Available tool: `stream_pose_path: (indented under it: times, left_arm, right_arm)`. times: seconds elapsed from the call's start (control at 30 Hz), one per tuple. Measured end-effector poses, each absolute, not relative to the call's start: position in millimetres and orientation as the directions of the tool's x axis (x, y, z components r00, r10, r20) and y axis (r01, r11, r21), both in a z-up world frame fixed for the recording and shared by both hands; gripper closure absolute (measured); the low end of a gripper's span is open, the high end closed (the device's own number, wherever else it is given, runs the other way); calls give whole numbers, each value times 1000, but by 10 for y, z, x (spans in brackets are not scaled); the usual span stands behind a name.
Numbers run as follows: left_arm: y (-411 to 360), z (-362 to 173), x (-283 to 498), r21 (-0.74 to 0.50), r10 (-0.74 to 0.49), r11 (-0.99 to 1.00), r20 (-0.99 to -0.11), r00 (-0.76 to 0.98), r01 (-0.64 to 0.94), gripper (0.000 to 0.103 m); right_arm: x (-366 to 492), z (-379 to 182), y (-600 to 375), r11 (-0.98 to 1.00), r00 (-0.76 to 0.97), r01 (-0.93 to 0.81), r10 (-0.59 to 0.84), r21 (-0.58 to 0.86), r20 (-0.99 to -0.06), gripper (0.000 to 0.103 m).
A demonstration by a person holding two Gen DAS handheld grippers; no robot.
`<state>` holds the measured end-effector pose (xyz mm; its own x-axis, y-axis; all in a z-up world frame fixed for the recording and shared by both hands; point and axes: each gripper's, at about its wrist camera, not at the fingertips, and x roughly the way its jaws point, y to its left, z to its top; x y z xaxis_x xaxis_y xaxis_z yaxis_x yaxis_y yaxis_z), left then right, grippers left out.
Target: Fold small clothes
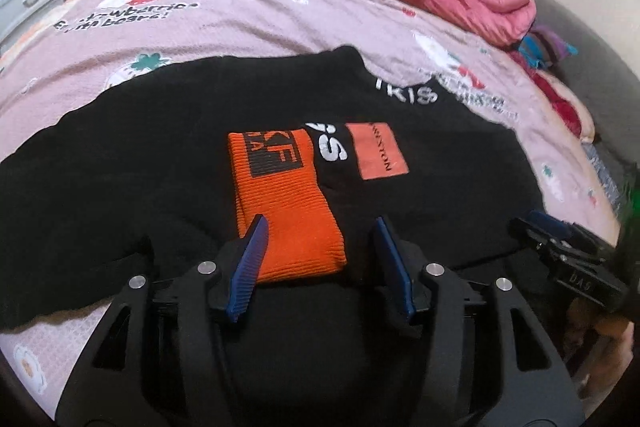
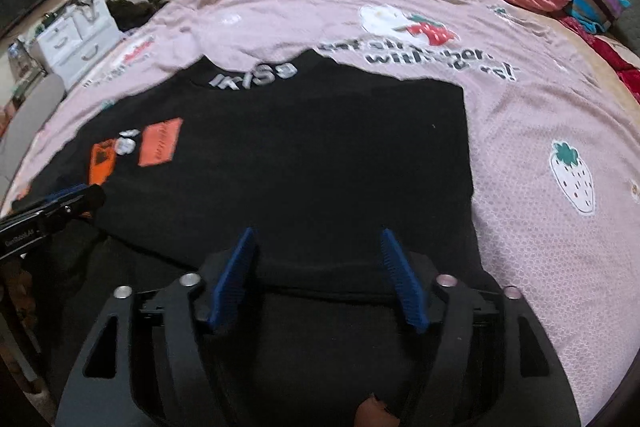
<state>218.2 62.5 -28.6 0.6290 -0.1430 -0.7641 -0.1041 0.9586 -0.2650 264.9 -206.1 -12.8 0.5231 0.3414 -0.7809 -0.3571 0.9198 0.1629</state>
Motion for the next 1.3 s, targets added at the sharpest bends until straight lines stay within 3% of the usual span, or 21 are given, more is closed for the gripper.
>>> stream_pose_path:
  times: [0.1, 0.23, 0.43, 0.83, 1.3]
  left_arm:
    - [702, -297, 2098, -268, -121, 954, -753, 647, -134, 45]
    - [792, -266, 1982, -276, -95, 947, -732, 675, -166, 34]
    - [867, -167, 1778, -245, -12, 942, -710, 705, -231, 9]
    - [1216, 29, 1345, -242, 109, 893, -702, 704, -379, 9]
    - [1810, 146, 852, -198, 358, 757, -672, 648, -623, 9]
  right_arm:
    - [2590, -50, -2045, 913, 543, -372, 362, 169, -758, 27]
    - [2527, 16, -2020, 911, 569, -379, 366, 160, -736, 9]
    - [2445, 81, -1976, 905, 593, -396, 382, 156, -709, 7]
    - [2283, 333, -1783, 873, 633, -448, 462, 193, -621, 5]
    - [2046, 486, -1119, 786, 557, -575, 580, 228, -594, 5]
